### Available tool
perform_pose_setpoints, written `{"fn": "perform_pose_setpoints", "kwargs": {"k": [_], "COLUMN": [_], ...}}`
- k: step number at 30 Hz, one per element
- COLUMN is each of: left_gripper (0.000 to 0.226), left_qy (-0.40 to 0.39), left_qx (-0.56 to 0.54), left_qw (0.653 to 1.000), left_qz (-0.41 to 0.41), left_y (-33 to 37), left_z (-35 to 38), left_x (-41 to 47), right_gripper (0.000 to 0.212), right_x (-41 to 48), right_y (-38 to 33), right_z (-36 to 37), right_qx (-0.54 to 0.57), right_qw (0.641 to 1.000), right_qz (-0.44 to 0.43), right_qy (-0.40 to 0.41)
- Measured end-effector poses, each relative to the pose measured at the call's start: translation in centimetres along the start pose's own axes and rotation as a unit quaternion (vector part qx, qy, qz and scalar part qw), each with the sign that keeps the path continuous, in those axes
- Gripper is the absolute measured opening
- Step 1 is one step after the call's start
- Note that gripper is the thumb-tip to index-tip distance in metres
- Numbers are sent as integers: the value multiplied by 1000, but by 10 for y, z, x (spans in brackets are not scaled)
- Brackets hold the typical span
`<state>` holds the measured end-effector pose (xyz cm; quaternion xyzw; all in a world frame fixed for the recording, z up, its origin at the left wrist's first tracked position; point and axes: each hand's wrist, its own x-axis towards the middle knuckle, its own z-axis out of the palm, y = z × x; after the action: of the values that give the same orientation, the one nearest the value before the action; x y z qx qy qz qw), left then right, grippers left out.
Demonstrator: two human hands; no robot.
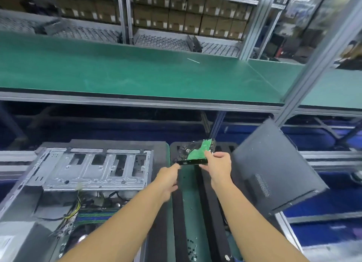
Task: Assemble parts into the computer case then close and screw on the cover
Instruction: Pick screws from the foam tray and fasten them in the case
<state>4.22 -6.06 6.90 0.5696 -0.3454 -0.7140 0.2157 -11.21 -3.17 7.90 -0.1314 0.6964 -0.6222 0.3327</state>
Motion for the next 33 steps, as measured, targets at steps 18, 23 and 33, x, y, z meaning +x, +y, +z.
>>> {"fn": "perform_pose_setpoints", "kwargs": {"k": [18,23,33], "left_gripper": [24,26,18], "left_qy": [-192,-168,-187], "left_qx": [-62,75,75], "left_qw": [964,969,977], "left_qz": [172,163,72], "left_y": [-38,-53,-75], "left_z": [-172,-227,-254], "left_x": [-97,-87,-78], "right_gripper": [47,37,53], "right_x": [-240,-293,-303], "right_y": [61,91,109], "right_z": [66,82,94], "right_qx": [249,165,191], "right_qw": [950,948,939], "right_qz": [113,218,256], "right_qy": [-150,-163,-127]}}
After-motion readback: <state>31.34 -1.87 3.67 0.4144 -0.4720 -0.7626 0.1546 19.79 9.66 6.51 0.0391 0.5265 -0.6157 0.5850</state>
